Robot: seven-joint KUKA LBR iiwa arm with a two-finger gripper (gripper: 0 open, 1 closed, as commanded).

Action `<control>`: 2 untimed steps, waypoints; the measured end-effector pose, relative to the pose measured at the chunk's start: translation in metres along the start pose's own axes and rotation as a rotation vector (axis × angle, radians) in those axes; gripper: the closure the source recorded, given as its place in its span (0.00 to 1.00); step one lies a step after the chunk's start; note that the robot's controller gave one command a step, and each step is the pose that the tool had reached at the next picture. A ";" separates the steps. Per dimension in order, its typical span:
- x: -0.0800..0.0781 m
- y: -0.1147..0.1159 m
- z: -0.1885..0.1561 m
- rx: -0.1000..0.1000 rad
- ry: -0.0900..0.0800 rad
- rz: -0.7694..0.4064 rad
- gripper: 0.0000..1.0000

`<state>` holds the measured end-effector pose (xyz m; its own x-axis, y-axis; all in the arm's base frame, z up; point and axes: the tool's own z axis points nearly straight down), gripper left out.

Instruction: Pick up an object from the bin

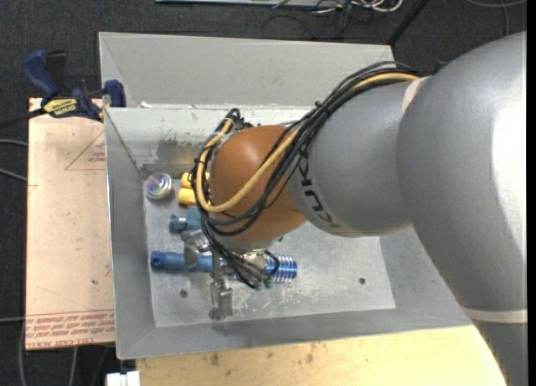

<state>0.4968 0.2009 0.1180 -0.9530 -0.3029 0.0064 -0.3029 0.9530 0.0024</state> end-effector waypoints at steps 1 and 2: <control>-0.072 -0.032 0.048 0.002 -0.010 0.040 0.00; -0.070 -0.031 0.046 0.000 -0.008 0.038 1.00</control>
Offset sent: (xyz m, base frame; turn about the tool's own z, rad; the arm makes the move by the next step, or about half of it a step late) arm 0.0759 -0.0086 -0.0464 0.0359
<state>0.5730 0.1928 0.0715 -0.9639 -0.2663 -0.0016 -0.2663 0.9639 0.0020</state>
